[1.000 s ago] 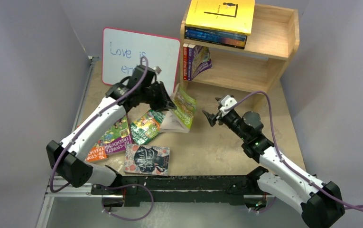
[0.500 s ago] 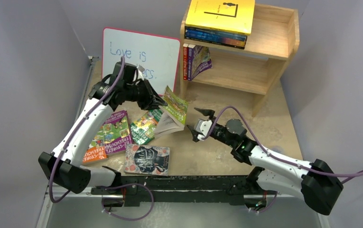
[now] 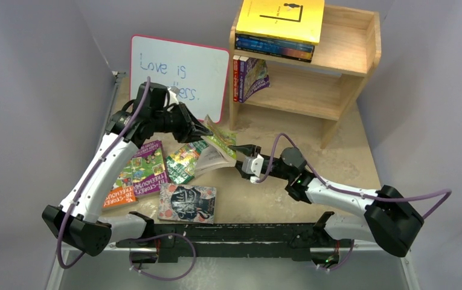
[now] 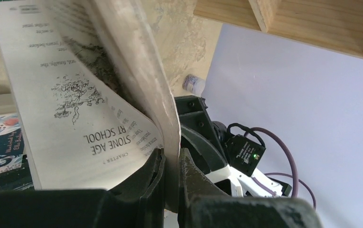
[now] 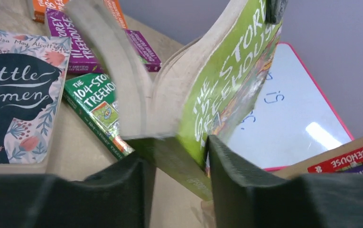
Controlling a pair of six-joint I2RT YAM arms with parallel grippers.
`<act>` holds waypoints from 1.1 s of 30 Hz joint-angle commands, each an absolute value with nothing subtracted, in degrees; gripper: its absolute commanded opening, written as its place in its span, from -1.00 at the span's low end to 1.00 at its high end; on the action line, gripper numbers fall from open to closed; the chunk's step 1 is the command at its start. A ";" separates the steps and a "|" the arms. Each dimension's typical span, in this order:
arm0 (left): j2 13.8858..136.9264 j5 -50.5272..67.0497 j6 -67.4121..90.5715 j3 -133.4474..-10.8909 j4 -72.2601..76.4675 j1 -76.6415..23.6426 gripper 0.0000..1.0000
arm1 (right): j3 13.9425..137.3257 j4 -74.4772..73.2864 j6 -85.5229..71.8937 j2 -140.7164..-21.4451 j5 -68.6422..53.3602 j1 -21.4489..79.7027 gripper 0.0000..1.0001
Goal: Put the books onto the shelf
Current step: Pick up the book from the center of the board.
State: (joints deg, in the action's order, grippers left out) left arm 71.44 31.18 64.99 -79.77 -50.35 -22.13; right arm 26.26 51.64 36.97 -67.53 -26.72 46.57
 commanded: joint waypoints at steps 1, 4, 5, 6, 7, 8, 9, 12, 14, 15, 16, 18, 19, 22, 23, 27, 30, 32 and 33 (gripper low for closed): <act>68.24 34.21 68.30 -79.17 -45.90 -21.71 -1.00 | 29.86 59.31 35.75 -69.05 -31.02 46.82 -0.23; 67.36 33.63 67.94 -78.24 -45.90 -21.56 -0.51 | 29.97 57.74 36.13 -68.85 -30.35 46.85 -0.73; 67.30 32.53 66.92 -78.60 -46.93 -21.43 -0.28 | 29.85 57.03 36.15 -68.52 -29.92 46.85 -0.84; 67.36 31.40 65.19 -79.30 -48.35 -21.14 -0.08 | 29.61 56.04 36.08 -67.96 -29.73 46.85 -0.91; 67.51 29.79 63.08 -80.27 -49.78 -20.65 0.04 | 29.25 55.20 34.99 -67.27 -29.60 46.85 -0.96; 67.72 26.85 60.77 -81.63 -51.52 -20.31 0.12 | 28.97 54.33 32.88 -66.38 -29.66 46.85 -1.00; 67.69 23.30 58.03 -83.31 -52.54 -20.23 0.21 | 28.85 53.18 30.86 -65.32 -28.66 46.78 -1.00; 64.94 7.69 52.35 -86.72 -52.20 -20.21 0.39 | 29.43 46.52 25.38 -61.26 -24.35 46.67 -1.00; 60.26 0.74 49.72 -84.24 -46.62 -20.21 0.48 | 30.49 41.77 19.44 -58.65 -20.28 46.39 -1.00; 57.62 -1.93 48.37 -81.75 -42.74 -20.21 0.52 | 31.19 39.16 16.92 -57.49 -18.54 46.25 -1.00; 54.87 -3.04 46.37 -77.31 -38.35 -20.21 0.57 | 31.88 36.62 14.68 -56.36 -16.63 46.17 -1.00; 50.37 -1.16 42.77 -70.29 -29.63 -20.21 0.61 | 33.61 32.46 8.02 -54.07 -11.14 46.02 -1.00; 48.91 0.46 41.09 -67.11 -25.82 -20.21 0.61 | 35.31 27.97 5.92 -53.43 -9.05 45.74 -1.00; 46.77 6.33 37.10 -60.71 -17.39 -20.21 0.62 | 41.94 17.79 0.83 -52.91 -5.72 44.40 -1.00; 46.43 8.11 36.22 -59.28 -15.54 -20.21 0.62 | 43.55 15.50 -2.13 -52.98 -6.45 43.34 -1.00; 47.10 17.62 34.46 -54.52 -7.66 -20.21 0.64 | 48.84 9.04 -9.18 -53.31 -7.40 41.14 -1.00; 49.78 24.38 33.28 -52.74 -3.64 -20.21 0.64 | 52.33 5.54 -10.15 -53.13 -7.42 40.83 -1.00; 51.67 28.40 34.44 -51.41 2.02 -20.25 0.64 | 55.01 2.96 -9.97 -53.23 -11.11 40.11 -1.00; 52.55 30.44 35.24 -51.12 4.31 -20.30 0.65 | 56.85 1.02 -9.98 -53.62 -13.48 39.73 -1.00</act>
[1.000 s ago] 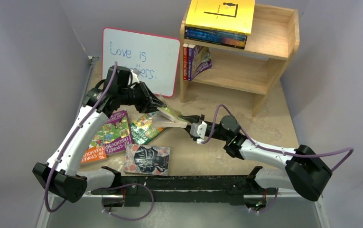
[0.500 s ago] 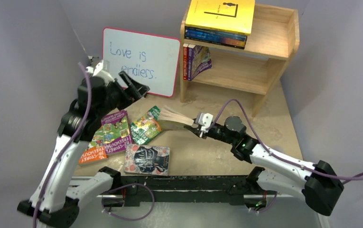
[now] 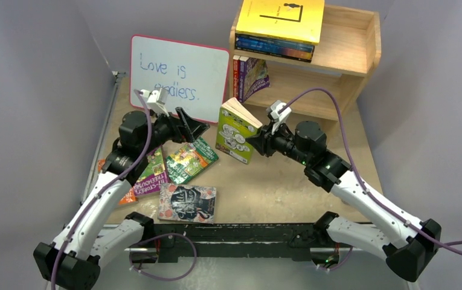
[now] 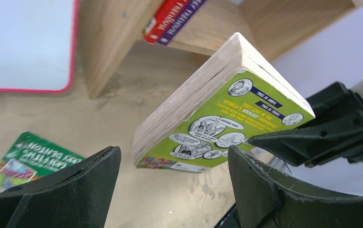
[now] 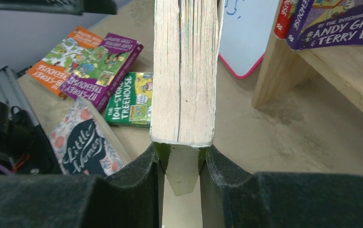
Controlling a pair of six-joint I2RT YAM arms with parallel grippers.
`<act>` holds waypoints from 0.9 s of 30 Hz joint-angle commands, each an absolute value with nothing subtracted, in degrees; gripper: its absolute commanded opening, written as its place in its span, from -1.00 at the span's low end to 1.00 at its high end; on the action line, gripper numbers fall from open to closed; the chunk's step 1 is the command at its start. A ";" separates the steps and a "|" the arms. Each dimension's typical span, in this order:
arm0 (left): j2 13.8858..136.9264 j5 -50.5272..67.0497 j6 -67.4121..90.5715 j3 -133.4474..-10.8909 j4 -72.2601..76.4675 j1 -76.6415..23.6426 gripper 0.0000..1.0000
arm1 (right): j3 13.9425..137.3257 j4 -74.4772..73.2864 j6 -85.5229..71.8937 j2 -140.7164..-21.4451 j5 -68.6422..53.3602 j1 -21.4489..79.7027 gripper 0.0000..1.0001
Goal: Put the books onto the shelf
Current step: Pick up the book from the center of the board.
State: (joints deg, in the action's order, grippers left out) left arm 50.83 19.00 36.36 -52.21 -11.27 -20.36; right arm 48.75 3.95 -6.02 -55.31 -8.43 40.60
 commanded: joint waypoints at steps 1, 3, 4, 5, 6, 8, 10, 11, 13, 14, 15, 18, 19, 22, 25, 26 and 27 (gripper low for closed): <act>53.99 32.74 35.88 -51.23 5.90 -20.30 0.66 | 58.68 -1.09 -10.14 -54.26 -15.93 39.33 -1.00; 56.43 36.95 35.71 -52.19 6.58 -20.30 0.67 | 61.97 -4.30 -10.17 -55.25 -21.85 38.95 -1.00; 57.29 38.29 35.45 -52.50 6.71 -20.30 0.67 | 63.33 -5.18 -10.43 -55.63 -24.72 38.96 -1.00; 57.87 40.18 35.19 -52.51 6.95 -20.30 0.67 | 64.51 -5.60 -10.72 -55.78 -27.81 38.94 -1.00; 58.21 41.68 34.98 -52.37 7.32 -20.30 0.68 | 65.64 -6.07 -11.03 -55.95 -30.29 38.90 -1.00; 58.24 44.31 34.73 -51.93 7.92 -20.30 0.68 | 67.89 -6.80 -11.90 -56.24 -34.20 38.93 -1.00; 57.83 47.31 35.55 -51.49 8.34 -20.30 0.68 | 69.54 -6.55 -12.67 -56.38 -37.33 38.88 -1.00; 57.50 49.91 36.91 -50.85 9.87 -20.30 0.68 | 70.19 -6.19 -13.00 -56.61 -39.13 38.85 -1.00; 56.39 55.04 41.24 -48.97 16.20 -20.30 0.68 | 71.85 -6.09 -13.69 -57.33 -43.05 38.88 -1.00; 55.61 57.09 43.10 -48.08 18.26 -20.37 0.68 | 72.64 -6.86 -13.66 -57.78 -44.25 38.85 -1.00; 54.69 58.84 44.11 -47.55 19.22 -20.43 0.69 | 73.37 -7.58 -13.49 -58.17 -45.24 38.93 -1.00; 51.77 62.77 43.67 -47.38 17.81 -20.63 0.70 | 75.01 -9.16 -12.97 -59.23 -47.50 38.92 -1.00; 51.00 63.58 42.78 -47.82 16.32 -20.73 0.72 | 75.58 -9.88 -12.74 -59.73 -48.07 38.88 -1.00; 49.93 64.42 37.69 -50.57 8.77 -20.87 0.71 | 77.42 -11.48 -12.31 -61.63 -48.17 38.87 -1.00; 50.05 65.36 34.54 -53.03 3.42 -20.92 0.41 | 78.64 -11.71 -12.10 -62.66 -46.62 38.87 -1.00; 50.09 65.53 33.53 -53.68 1.87 -20.92 0.28 | 78.81 -11.45 -11.97 -62.74 -46.28 38.85 -1.00; 50.10 65.70 33.00 -54.09 1.08 -20.92 0.08 | 78.76 -10.98 -11.96 -62.71 -45.85 38.85 -1.00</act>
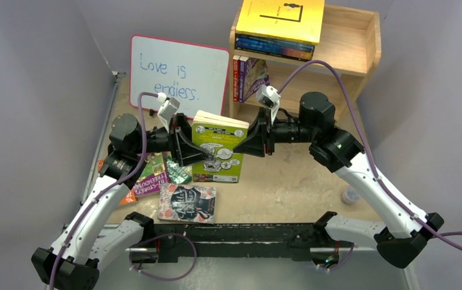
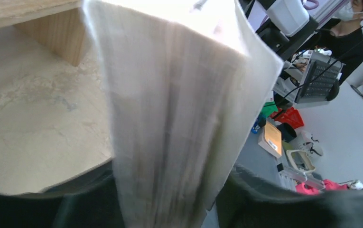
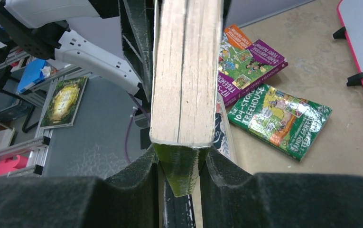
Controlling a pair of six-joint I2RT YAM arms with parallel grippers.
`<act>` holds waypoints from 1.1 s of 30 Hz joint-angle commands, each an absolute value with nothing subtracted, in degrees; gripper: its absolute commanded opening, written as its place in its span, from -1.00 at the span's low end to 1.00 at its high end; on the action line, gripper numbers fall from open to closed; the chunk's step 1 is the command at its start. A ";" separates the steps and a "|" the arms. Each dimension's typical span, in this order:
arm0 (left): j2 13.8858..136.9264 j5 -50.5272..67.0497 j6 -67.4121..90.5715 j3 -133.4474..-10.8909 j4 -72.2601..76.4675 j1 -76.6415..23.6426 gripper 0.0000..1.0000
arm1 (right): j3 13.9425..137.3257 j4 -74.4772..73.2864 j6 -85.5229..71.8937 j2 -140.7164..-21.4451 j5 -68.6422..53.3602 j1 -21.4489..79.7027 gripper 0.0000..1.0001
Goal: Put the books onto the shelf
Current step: Pick up the book from the center of the board.
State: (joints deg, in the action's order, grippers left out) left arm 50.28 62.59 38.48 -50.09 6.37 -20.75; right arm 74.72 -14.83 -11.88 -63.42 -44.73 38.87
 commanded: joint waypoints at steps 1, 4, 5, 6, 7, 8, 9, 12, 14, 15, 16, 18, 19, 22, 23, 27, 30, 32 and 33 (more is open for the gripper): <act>50.10 65.74 33.04 -54.34 0.72 -20.92 -0.12 | 78.67 -10.77 -11.95 -62.63 -45.14 38.89 -1.00; 49.70 65.10 32.70 -55.29 0.14 -20.92 -0.73 | 78.02 -10.74 -11.95 -62.18 -43.16 38.70 -1.00; 49.52 64.42 32.88 -55.64 0.09 -20.92 -0.90 | 77.41 -10.34 -12.06 -61.77 -42.91 38.63 -1.00; 49.36 63.42 33.16 -55.92 0.13 -20.92 -1.00 | 76.48 -9.46 -12.48 -61.38 -42.74 38.67 -1.00; 49.21 62.12 34.22 -56.20 0.10 -20.92 -1.00 | 75.48 -8.39 -13.17 -60.82 -41.88 38.62 -0.80; 48.95 60.51 35.98 -56.42 0.73 -20.92 -1.00 | 74.32 -7.07 -14.28 -60.18 -40.75 38.59 -0.54; 48.69 58.24 39.03 -56.39 4.07 -20.92 -1.00 | 72.99 -5.14 -15.74 -59.57 -39.78 38.60 -0.27; 48.05 49.16 52.89 -54.18 17.73 -20.92 -1.00 | 67.65 3.57 -23.20 -57.78 -39.12 38.60 0.09; 48.07 44.67 62.62 -50.88 29.49 -21.00 -1.00 | 64.68 11.81 -28.26 -58.07 -39.42 38.63 0.14; 48.26 43.33 66.52 -49.20 34.69 -21.01 -1.00 | 63.46 15.93 -30.75 -58.55 -39.38 38.67 0.15; 48.64 43.01 69.00 -47.95 38.67 -21.01 -1.00 | 62.27 18.92 -33.23 -59.03 -40.23 38.64 0.16; 49.43 43.79 69.99 -47.23 41.39 -21.01 -1.00 | 60.38 22.62 -36.99 -59.46 -42.04 38.59 0.11; 49.82 44.63 69.54 -47.50 41.10 -21.01 -1.00 | 59.82 23.80 -38.02 -59.39 -42.53 38.58 0.04; 50.36 49.52 66.05 -49.27 37.50 -21.01 -1.00 | 59.99 23.17 -37.84 -58.76 -42.46 38.59 -0.06; 50.36 51.34 64.06 -50.03 35.38 -21.01 -1.00 | 60.37 22.13 -37.17 -58.46 -42.30 38.63 -0.07; 49.98 56.47 54.12 -53.52 24.16 -21.01 -1.00 | 62.14 20.10 -34.88 -59.10 -43.33 38.60 -0.08; 49.89 57.97 51.94 -54.67 22.54 -20.98 -1.00 | 63.25 20.60 -34.28 -60.64 -44.59 38.63 -0.17; 50.12 56.90 50.55 -55.35 20.78 -21.05 -1.00 | 64.15 22.34 -34.05 -61.80 -44.91 38.59 -0.59; 50.24 56.29 50.42 -55.47 20.43 -21.02 -0.74 | 64.11 22.56 -34.16 -62.23 -45.02 38.58 -0.86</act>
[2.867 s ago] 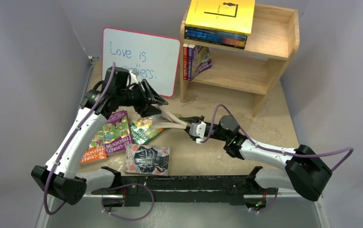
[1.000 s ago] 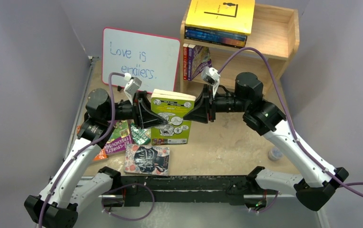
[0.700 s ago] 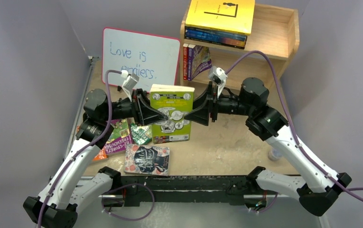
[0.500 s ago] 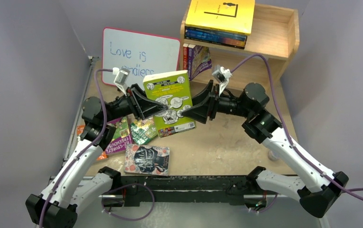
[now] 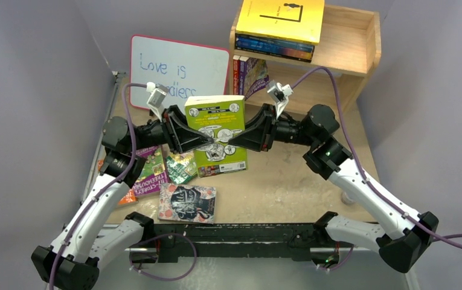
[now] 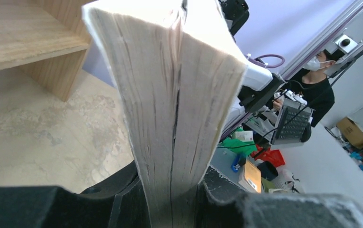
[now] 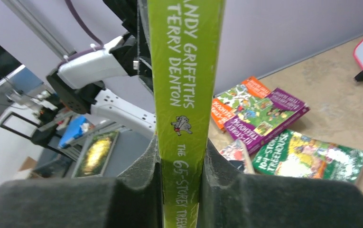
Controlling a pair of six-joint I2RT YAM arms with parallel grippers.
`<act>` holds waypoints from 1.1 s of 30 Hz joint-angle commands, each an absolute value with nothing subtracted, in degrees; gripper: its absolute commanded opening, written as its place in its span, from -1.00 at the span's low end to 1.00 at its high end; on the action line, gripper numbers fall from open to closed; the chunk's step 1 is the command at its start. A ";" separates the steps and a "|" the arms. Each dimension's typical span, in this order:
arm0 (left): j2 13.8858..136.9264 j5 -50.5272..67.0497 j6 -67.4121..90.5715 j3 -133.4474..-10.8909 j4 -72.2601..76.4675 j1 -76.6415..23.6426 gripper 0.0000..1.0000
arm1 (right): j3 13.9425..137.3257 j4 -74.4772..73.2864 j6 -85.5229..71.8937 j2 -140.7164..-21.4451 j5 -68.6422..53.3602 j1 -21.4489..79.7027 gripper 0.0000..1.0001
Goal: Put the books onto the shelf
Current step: Pick up the book from the center of the board, then place the book on the shelf.
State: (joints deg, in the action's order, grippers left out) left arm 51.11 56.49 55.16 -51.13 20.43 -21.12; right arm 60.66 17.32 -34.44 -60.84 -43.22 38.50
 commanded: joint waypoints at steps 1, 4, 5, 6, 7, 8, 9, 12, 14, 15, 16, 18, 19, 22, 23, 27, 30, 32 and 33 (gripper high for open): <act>50.35 55.28 49.01 -55.76 18.55 -21.01 -0.40 | 63.89 21.80 -34.00 -62.34 -44.74 38.65 -1.00; 50.61 41.64 32.80 -61.08 -7.82 -21.01 0.36 | 62.03 16.13 -28.52 -60.14 -35.84 38.63 -1.00; 50.63 33.56 28.47 -62.13 -15.61 -21.01 0.47 | 60.93 14.20 -25.96 -58.56 -31.07 38.63 -1.00; 50.48 26.06 27.19 -61.88 -19.47 -21.01 0.54 | 59.43 12.57 -23.17 -56.82 -25.64 38.59 -1.00; 50.30 18.43 26.67 -61.35 -22.12 -21.01 0.61 | 58.00 11.39 -21.31 -54.51 -19.60 38.65 -1.00; 50.13 12.73 26.56 -60.62 -23.85 -21.01 0.63 | 56.45 10.02 -18.92 -53.11 -14.37 38.59 -1.00; 50.18 8.45 26.70 -59.81 -24.83 -21.01 0.64 | 55.25 8.65 -16.21 -50.68 -9.17 38.61 -1.00; 50.04 3.42 27.39 -57.51 -24.55 -21.01 0.65 | 53.17 4.34 -9.16 -45.86 4.98 38.61 -1.00; 49.80 3.06 28.04 -55.98 -22.65 -21.01 0.65 | 52.94 1.49 -6.23 -43.64 12.23 38.58 -1.00; 49.80 3.21 28.23 -55.47 -21.65 -21.01 0.65 | 53.04 0.33 -4.98 -43.03 15.10 38.58 -1.00; 49.87 3.41 28.50 -55.12 -20.83 -21.01 0.65 | 53.23 -1.46 -4.70 -42.50 18.09 38.65 -1.00; 50.41 4.32 28.86 -54.70 -18.93 -21.01 0.66 | 53.03 -2.58 -3.98 -41.63 23.80 38.59 -1.00; 50.71 4.86 29.06 -54.60 -18.10 -21.01 0.66 | 52.59 -1.13 -3.00 -41.25 27.32 38.58 -1.00; 52.08 6.54 30.03 -54.47 -16.16 -21.01 0.65 | 51.43 1.67 -2.38 -40.86 32.98 38.59 -1.00; 52.52 7.10 30.45 -54.47 -15.72 -21.01 0.65 | 50.74 3.59 -1.47 -41.02 33.65 38.63 -1.00; 53.58 9.35 31.94 -53.32 -13.18 -21.01 0.65 | 49.31 12.74 4.18 -42.74 36.30 38.63 -1.00; 53.49 9.58 32.30 -52.84 -12.65 -21.01 0.65 | 51.14 14.42 5.30 -45.04 38.64 38.58 -1.00; 53.08 9.43 32.39 -52.53 -12.45 -21.01 0.65 | 51.56 16.40 5.95 -46.40 40.19 38.59 -1.00; 52.94 9.41 32.46 -52.28 -12.11 -21.01 0.65 | 51.45 17.77 6.53 -46.93 40.48 38.61 -1.00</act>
